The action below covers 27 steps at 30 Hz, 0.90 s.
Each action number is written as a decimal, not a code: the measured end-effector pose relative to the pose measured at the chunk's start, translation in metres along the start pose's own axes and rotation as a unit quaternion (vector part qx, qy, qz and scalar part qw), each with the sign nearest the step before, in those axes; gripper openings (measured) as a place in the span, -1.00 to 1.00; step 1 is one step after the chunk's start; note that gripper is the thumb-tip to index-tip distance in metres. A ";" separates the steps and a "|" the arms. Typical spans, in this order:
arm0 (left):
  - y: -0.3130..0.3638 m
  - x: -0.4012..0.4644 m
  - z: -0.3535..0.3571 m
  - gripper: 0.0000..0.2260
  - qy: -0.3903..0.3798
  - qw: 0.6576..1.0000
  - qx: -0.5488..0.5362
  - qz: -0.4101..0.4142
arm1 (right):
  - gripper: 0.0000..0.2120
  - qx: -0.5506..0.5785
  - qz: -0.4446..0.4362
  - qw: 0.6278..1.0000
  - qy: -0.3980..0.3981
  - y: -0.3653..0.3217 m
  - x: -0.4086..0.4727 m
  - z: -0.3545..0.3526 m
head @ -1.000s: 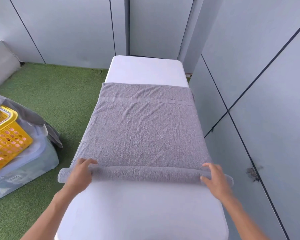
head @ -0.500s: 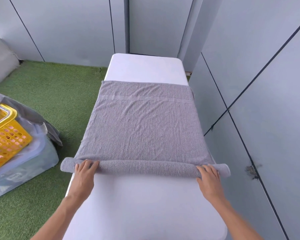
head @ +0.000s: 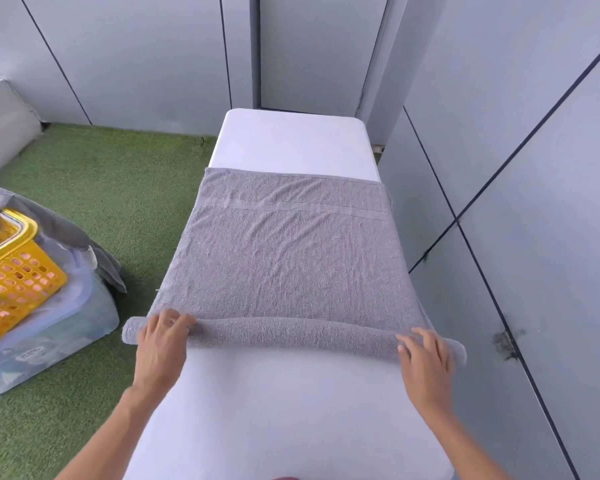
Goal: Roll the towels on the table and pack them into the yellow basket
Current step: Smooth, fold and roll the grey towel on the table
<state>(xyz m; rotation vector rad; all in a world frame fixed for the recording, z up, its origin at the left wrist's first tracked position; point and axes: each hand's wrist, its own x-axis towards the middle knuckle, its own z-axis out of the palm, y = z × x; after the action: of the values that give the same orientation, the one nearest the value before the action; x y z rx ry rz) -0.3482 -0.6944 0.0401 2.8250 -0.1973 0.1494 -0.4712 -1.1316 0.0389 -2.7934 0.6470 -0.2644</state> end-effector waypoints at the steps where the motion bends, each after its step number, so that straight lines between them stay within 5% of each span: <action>1: 0.001 -0.010 0.004 -0.80 0.018 1.000 0.002 0.022 | -0.79 -0.036 -0.007 0.999 -0.004 -0.003 -0.007 0.003; 3: -0.001 -0.025 0.017 -0.70 -0.002 0.998 -0.002 0.059 | -0.60 -0.056 -0.028 0.996 -0.059 -0.002 -0.018 0.010; 5: -0.009 -0.025 0.027 -0.41 -0.070 0.994 0.020 0.084 | -0.42 -0.071 -0.040 0.991 -0.104 0.001 -0.017 0.014; 7: -0.012 -0.013 0.028 -0.28 -0.125 0.988 0.035 0.086 | -0.43 -0.069 -0.026 0.989 -0.131 -0.002 -0.007 0.013; 12: -0.006 0.018 0.012 -0.59 -0.132 0.989 0.002 0.059 | -0.62 -0.069 -0.001 0.984 -0.163 -0.010 0.014 0.000; 18: -0.009 0.043 -0.017 -0.59 -0.409 0.912 -0.022 0.024 | -0.62 0.008 0.034 0.934 -0.355 0.006 0.027 -0.019; 20: -0.006 0.042 -0.015 -0.61 -0.349 0.932 -0.095 -0.019 | -0.59 0.129 0.082 0.934 -0.323 0.002 0.030 -0.019; 22: -0.001 0.033 -0.010 -0.69 -0.177 0.980 -0.077 -0.044 | -0.65 0.189 0.089 0.965 -0.160 -0.007 0.027 -0.016; 24: 0.007 0.015 -0.006 -0.84 -0.037 0.999 -0.013 -0.032 | -0.77 0.146 0.062 0.987 -0.024 -0.014 0.014 -0.011; 27: 0.019 -0.017 0.001 -0.88 0.019 0.999 -0.021 0.031 | -0.74 -0.003 0.007 1.000 0.000 -0.012 -0.013 0.010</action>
<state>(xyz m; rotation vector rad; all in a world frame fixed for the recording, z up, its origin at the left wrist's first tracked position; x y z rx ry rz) -0.3677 -0.7105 0.0426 2.7725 -0.2761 0.2098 -0.4752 -1.1135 0.0313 -2.7932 0.6693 -0.2591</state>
